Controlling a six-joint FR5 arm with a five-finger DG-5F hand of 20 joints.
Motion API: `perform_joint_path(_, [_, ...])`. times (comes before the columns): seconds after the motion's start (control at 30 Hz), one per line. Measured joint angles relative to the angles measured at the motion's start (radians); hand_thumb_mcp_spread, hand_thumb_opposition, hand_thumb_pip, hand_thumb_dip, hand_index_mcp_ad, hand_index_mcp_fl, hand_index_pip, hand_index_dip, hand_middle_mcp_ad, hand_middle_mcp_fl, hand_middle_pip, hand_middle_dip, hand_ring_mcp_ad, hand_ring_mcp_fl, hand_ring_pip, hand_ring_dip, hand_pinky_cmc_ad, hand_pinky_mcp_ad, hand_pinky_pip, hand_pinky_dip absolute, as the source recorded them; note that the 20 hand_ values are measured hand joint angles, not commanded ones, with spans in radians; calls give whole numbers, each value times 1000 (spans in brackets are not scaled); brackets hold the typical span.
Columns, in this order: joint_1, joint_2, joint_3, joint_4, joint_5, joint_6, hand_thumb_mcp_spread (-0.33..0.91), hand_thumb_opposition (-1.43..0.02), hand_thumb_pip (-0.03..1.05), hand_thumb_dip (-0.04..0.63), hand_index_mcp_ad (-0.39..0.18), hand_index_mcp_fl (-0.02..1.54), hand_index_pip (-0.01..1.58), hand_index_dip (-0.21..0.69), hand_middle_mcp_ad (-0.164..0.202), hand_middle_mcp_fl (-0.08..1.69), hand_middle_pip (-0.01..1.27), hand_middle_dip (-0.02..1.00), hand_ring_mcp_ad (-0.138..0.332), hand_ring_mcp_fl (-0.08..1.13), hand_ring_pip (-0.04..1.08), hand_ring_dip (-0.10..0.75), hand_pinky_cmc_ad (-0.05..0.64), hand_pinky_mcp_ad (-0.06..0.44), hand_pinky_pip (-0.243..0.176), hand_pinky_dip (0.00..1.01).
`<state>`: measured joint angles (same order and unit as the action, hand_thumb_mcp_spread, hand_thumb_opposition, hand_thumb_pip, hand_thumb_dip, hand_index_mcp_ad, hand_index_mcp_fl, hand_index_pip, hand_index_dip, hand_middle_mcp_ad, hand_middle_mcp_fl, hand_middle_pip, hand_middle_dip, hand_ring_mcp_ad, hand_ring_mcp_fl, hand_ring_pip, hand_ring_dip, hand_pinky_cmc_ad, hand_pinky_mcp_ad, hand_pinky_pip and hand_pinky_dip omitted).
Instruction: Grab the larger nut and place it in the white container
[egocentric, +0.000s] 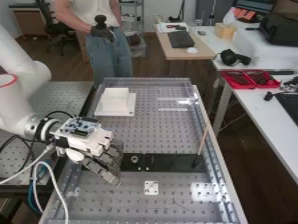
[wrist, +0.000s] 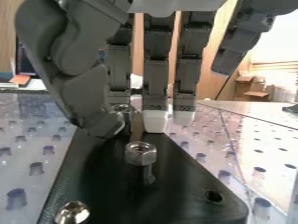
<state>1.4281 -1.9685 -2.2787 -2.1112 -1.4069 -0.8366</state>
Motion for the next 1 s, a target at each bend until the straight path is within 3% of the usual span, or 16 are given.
perform_joint_path(0.27, [1, 0, 9, -29, -2, 3, 438, -869, 731, 372, -166, 302, 1443, -9, 2, 494, 1007, 796, 31, 408, 616, 548, 290, 215, 51, 223])
perform_joint_path(0.57, [4, 11, 6, -46, 2, 10, 443, -887, 745, 363, -164, 260, 1435, -10, 0, 449, 1009, 798, 30, 339, 670, 550, 290, 234, 51, 265])
perform_joint_path(1.0, [7, 16, -4, -42, 10, 20, 442, -894, 798, 363, -162, 225, 1436, -19, 0, 377, 1025, 794, 33, 278, 684, 522, 290, 234, 19, 330])
